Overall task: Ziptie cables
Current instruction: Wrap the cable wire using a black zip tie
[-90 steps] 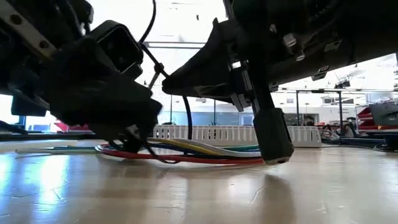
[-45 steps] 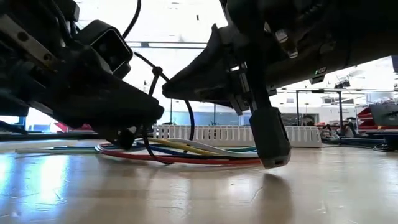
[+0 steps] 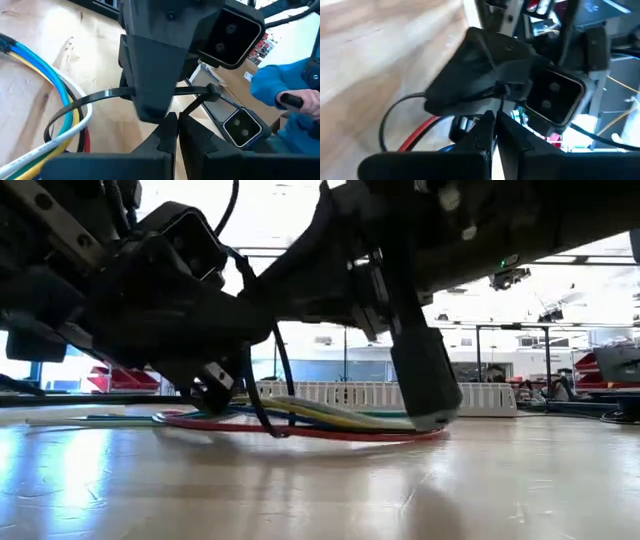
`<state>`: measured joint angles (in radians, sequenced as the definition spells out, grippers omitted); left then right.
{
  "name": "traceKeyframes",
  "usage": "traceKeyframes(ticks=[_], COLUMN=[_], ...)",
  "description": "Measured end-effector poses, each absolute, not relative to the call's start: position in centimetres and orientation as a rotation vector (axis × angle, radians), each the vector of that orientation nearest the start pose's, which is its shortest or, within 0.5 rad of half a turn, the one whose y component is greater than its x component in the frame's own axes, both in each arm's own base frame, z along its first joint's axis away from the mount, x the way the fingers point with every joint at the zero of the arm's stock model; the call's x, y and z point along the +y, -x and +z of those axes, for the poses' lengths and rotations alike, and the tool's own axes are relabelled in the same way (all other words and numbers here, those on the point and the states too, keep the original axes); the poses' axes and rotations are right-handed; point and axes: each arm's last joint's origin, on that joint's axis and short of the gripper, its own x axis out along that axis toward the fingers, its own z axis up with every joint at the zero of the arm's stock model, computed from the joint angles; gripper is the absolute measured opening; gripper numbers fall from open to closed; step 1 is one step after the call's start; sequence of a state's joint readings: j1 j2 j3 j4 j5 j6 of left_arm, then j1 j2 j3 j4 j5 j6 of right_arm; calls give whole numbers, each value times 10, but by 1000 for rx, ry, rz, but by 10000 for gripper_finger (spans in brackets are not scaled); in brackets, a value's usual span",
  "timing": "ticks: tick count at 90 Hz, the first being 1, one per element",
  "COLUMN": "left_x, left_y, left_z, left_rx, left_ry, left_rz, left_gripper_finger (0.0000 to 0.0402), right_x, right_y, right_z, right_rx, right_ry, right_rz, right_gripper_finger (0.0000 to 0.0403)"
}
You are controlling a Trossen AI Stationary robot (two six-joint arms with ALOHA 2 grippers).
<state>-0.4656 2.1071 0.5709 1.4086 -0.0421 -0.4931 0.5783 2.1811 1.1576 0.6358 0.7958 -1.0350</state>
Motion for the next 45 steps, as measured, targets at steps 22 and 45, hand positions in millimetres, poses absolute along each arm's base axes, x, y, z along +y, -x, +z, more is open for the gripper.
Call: traceKeyframes(ticks=[22, 45], left_x=[-145, -145], left_y=[-284, -284], left_z=[75, 75], left_rx=[225, 227], left_ry=[454, 461], left_rz=[-368, -364], left_gripper_finger=[0, 0], right_x=[215, 212], right_y=[-374, -374], right_z=[106, 106], right_rx=[407, 413], right_ry=[1149, 998], right_rz=[-44, -133], right_gripper_finger=[24, 142])
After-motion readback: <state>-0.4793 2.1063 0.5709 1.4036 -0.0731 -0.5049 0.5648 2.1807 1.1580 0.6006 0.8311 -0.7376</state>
